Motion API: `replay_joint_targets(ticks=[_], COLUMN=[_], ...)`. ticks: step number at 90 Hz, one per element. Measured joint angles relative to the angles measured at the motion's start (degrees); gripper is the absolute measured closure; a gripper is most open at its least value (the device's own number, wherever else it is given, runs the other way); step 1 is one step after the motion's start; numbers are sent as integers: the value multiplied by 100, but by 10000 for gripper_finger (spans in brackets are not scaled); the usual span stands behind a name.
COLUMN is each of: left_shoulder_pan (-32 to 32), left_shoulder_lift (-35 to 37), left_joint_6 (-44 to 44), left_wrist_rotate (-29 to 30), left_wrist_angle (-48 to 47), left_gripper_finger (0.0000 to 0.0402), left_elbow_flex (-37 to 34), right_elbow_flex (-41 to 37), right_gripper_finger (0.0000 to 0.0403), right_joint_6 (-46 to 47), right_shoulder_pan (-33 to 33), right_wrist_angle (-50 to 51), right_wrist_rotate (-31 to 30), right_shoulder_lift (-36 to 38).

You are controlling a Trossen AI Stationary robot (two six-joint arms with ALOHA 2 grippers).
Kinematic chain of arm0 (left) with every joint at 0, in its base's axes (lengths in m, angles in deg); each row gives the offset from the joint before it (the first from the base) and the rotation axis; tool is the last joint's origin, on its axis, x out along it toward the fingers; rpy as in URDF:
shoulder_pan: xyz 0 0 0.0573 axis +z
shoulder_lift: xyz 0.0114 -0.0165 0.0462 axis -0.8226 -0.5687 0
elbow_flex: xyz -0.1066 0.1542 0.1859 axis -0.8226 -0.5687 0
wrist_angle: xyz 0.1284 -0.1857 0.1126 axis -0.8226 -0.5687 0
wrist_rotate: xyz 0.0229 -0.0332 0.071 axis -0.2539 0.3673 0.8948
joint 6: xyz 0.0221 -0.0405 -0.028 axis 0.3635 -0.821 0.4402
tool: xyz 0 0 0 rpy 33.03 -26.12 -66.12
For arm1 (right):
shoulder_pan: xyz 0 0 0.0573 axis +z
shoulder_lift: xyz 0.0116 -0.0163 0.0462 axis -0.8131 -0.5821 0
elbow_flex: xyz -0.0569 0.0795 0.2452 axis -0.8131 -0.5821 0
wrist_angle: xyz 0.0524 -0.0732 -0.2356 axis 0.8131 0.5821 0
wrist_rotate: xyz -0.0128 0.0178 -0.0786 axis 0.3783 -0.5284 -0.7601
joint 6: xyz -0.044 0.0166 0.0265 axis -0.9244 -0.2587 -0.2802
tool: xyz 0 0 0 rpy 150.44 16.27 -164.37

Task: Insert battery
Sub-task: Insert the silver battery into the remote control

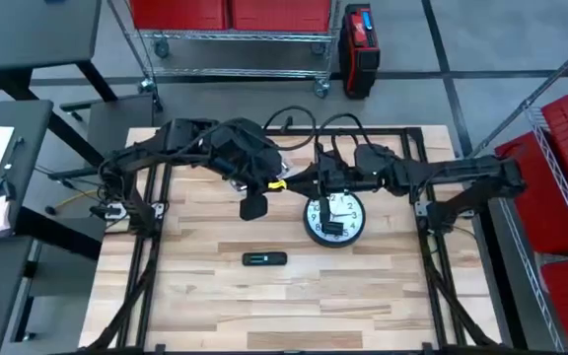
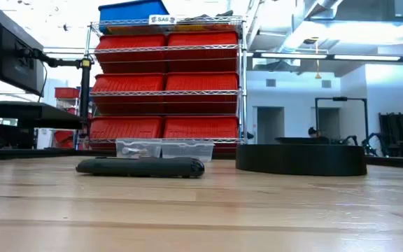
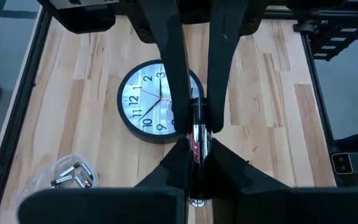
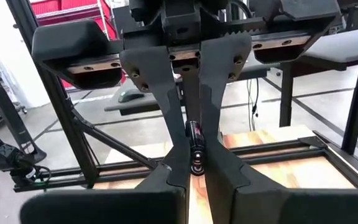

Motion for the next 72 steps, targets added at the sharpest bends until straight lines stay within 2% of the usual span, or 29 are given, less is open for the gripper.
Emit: replay_joint_targets(ticks=[43, 54, 72], left_shoulder_pan=[0, -6, -4], left_shoulder_lift=[2, 34, 33], left_joint_6=[0, -3, -2], left_wrist_rotate=[0, -33, -8], left_wrist_angle=[-147, -619, -670], left_gripper_finger=[388, 389, 389], left_elbow_flex=[12, -3, -1], right_elbow_flex=[634, 795, 1083], right_gripper_finger=[392, 392, 392], right_joint_6=[-159, -180, -294], right_shoulder_pan=[-31, -41, -43], right_wrist_angle=[1134, 1372, 1578], right_wrist_rotate=[-9, -48, -76], right_shoulder_lift=[4, 56, 34])
